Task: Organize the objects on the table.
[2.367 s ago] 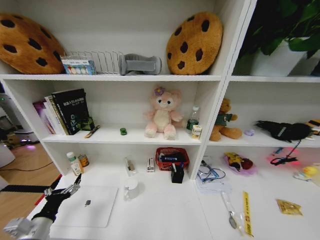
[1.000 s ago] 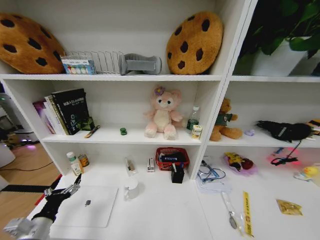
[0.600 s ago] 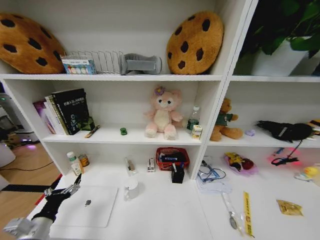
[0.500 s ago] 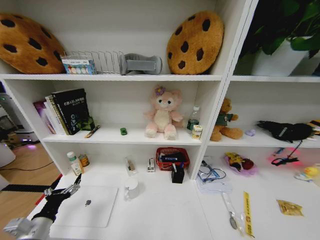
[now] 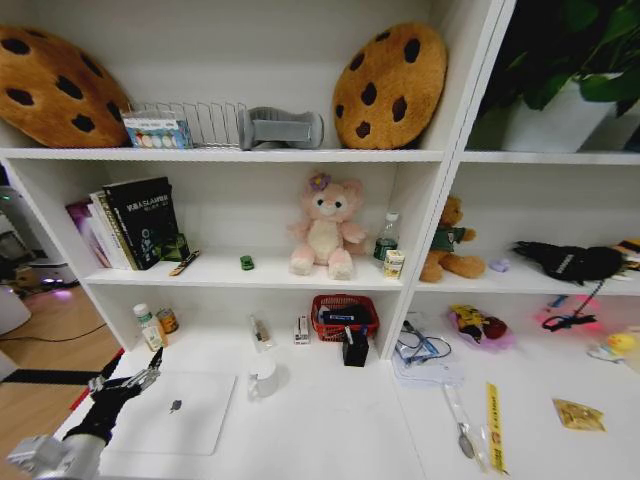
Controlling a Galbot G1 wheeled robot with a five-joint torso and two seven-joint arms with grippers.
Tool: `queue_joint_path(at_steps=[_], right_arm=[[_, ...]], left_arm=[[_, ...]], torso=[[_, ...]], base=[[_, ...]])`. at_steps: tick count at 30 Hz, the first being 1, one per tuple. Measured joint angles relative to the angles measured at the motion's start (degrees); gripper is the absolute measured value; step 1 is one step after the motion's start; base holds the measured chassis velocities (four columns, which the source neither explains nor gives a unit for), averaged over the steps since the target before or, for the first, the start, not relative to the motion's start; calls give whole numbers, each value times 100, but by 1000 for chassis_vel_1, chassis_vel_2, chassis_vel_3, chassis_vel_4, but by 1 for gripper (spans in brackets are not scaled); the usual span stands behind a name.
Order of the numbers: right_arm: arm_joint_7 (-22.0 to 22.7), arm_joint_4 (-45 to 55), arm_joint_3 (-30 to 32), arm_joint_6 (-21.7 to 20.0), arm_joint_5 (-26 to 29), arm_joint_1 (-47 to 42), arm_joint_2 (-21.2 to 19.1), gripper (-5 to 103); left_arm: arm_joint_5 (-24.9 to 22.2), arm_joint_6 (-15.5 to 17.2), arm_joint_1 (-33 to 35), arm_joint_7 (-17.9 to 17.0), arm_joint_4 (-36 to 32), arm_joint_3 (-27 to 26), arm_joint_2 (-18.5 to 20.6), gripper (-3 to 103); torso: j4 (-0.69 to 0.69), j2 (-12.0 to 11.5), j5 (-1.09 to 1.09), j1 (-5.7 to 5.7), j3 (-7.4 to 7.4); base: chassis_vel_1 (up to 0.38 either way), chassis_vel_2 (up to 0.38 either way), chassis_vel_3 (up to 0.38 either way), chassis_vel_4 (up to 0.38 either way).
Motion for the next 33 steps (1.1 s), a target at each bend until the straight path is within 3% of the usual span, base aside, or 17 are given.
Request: queue_joint_path(at_steps=[4, 10, 16, 24, 33], right_arm=[[-28, 361, 120, 241, 139, -477, 11, 100], [-163, 1323, 254, 280, 485, -1226, -10, 100], [-274, 2277, 418, 384, 719, -2136, -244, 100], [-282, 3084, 527, 537, 729, -3026, -435, 100], [-428, 4979, 687, 540, 745, -3934, -602, 100]], left_arm=[[0, 0, 0, 0, 0, 0, 0, 100], [0, 0, 0, 0, 0, 0, 0, 100], [0, 0, 0, 0, 0, 0, 0, 100], [0, 0, 0, 0, 0, 0, 0, 100], [0, 0, 0, 0, 0, 0, 0, 100]], torso=[[-1, 0, 0, 0, 0], [-2, 1, 0, 0, 0], [-1, 0, 0, 0, 0], [-1, 1, -1, 0, 0], [-1, 0, 0, -1, 0]], base=[[0, 0, 0, 0], [0, 0, 0, 0], [0, 0, 0, 0], [0, 0, 0, 0], [0, 0, 0, 0]])
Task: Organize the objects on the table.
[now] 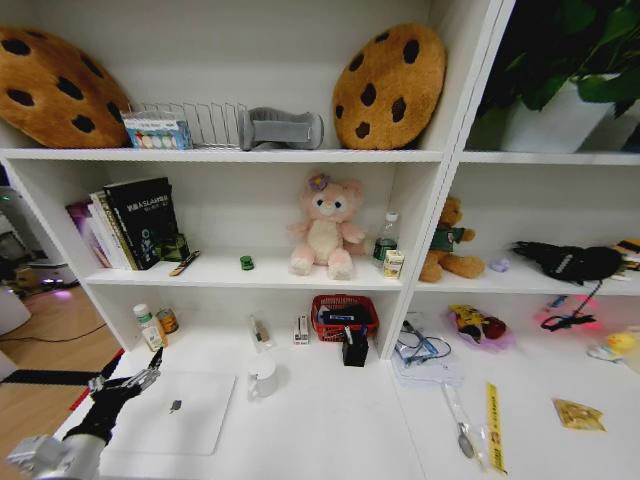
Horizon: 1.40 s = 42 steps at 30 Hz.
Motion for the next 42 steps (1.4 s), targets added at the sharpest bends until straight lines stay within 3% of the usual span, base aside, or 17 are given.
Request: queue_joint_path(at_steps=[6, 13, 21, 42], right_arm=[[-449, 823, 83, -276, 378, -63, -315, 100], [-1297, 1918, 300, -1195, 1494, 500, -1024, 100], [-1786, 1882, 490, -1686, 2026, 1473, -1552, 100], [-1645, 1658, 750, -1695, 2022, 1814, -1364, 100]], left_arm=[[0, 0, 0, 0, 0, 0, 0, 100], [0, 0, 0, 0, 0, 0, 0, 100], [0, 0, 0, 0, 0, 0, 0, 100], [0, 0, 0, 0, 0, 0, 0, 100]], torso=[[0, -1, 0, 0, 1], [1, -1, 1, 1, 1], [1, -1, 1, 1, 1], [0, 0, 2, 0, 0]], base=[[0, 0, 0, 0], [0, 0, 0, 0], [0, 0, 0, 0], [-56, -59, 66, 59]])
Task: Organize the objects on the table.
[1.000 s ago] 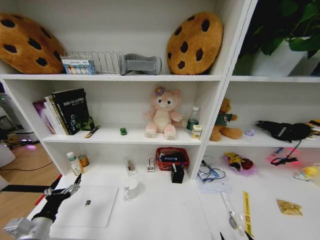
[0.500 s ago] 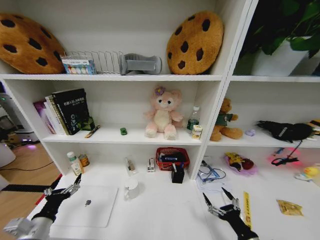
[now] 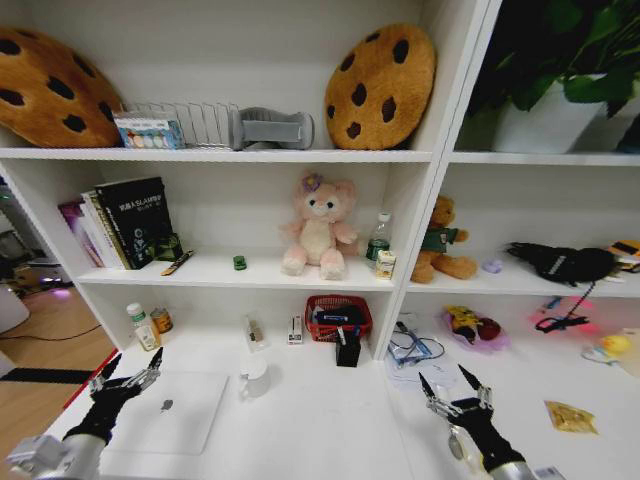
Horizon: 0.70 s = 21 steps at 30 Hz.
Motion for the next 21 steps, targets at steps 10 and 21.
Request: queue_joint_path(at_steps=[10, 21], right_arm=[[63, -8, -16, 8, -60, 9, 60, 100], [346, -278, -94, -194, 81, 199, 208, 100]], left_arm=[[0, 0, 0, 0, 0, 1, 0, 100], [0, 0, 0, 0, 0, 0, 0, 100]], torso=[[1, 0, -5, 0, 0], [0, 0, -3, 0, -1]], base=[[-172, -157, 157, 158], [2, 10, -3, -1]])
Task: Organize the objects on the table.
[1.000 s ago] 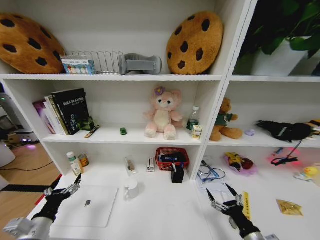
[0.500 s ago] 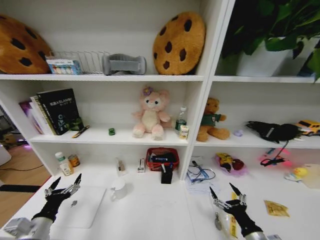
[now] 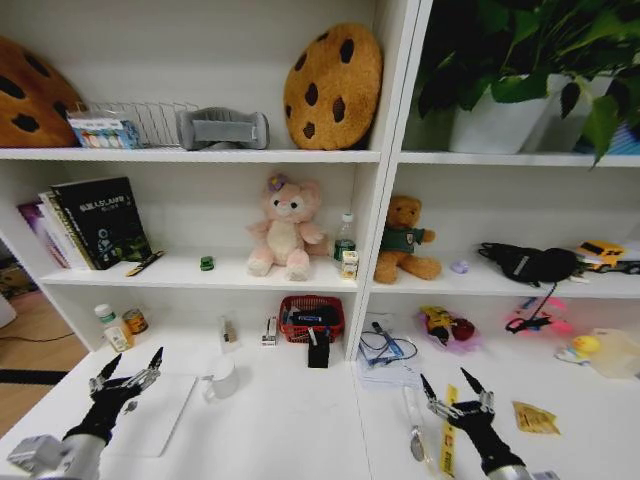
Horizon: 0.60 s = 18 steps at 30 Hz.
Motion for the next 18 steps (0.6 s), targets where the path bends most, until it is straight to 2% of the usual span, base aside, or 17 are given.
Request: queue_joint_path(at_steps=[7, 10, 18], right_arm=[[480, -521, 373, -488, 221, 502, 123, 100], [825, -1077, 696, -747, 477, 871, 197, 100], [1024, -1793, 952, -718, 666, 1033, 309, 100]], left_arm=[[0, 0, 0, 0, 0, 0, 0, 100], [0, 0, 0, 1, 0, 0, 0, 100], [0, 0, 0, 0, 0, 0, 0, 100]], torso=[[1, 0, 3, 0, 0], [0, 0, 2, 0, 1], [0, 0, 2, 0, 1]], base=[[0, 0, 0, 0], [0, 0, 0, 0], [0, 0, 0, 0]])
